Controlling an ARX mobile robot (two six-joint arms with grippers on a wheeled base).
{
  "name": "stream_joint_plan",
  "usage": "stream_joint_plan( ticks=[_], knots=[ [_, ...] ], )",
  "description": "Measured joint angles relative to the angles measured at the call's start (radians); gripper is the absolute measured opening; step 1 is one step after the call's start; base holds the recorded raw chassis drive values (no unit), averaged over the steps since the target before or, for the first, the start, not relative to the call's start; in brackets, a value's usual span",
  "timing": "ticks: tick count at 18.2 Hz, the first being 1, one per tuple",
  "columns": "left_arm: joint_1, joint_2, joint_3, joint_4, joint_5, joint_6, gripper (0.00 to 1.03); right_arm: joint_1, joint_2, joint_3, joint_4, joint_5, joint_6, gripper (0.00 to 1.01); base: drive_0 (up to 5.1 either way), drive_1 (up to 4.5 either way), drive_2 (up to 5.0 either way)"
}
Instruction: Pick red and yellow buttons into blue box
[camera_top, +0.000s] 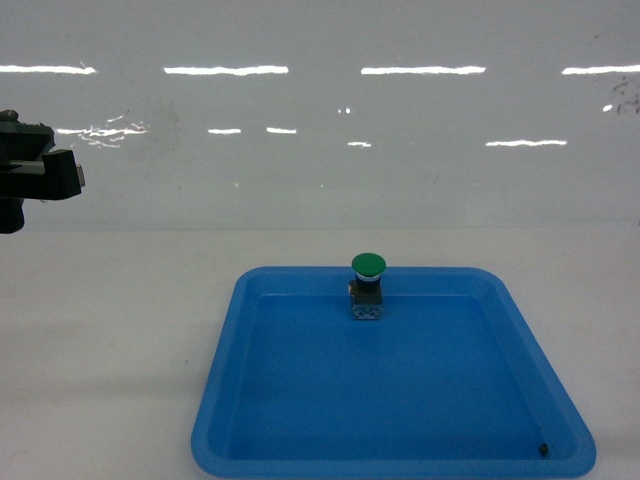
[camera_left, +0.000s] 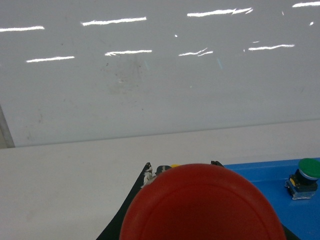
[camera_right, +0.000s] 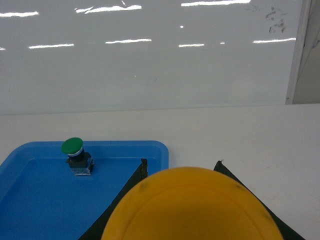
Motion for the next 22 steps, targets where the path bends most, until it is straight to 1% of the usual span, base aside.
stream_joint_plan(
  ticks=[1,2,7,22],
  knots=[
    [0.0,0.001,0.0,-0.009,-0.008,0.019,0.25,0.0,0.0,0.0,0.0,0.0,0.0,0.34,0.0,0.0,0.0],
    [0.0,0.003,0.0,-0.008,-0.011,0.026,0.25,0.0,0.0,0.0,0.0,0.0,0.0,0.34,0.0,0.0,0.0],
    [0.005,0.004,0.0,-0.006,-0.018,0.042,0.25,0.0,0.0,0.0,0.001,-0.002,0.0,0.34,0.0,0.0,0.0],
    [0.003,0.004,0.0,-0.007,-0.017,0.044,0.25,0.0,0.0,0.0,0.0,-0.002,0.0,0.34,0.0,0.0,0.0]
  ],
)
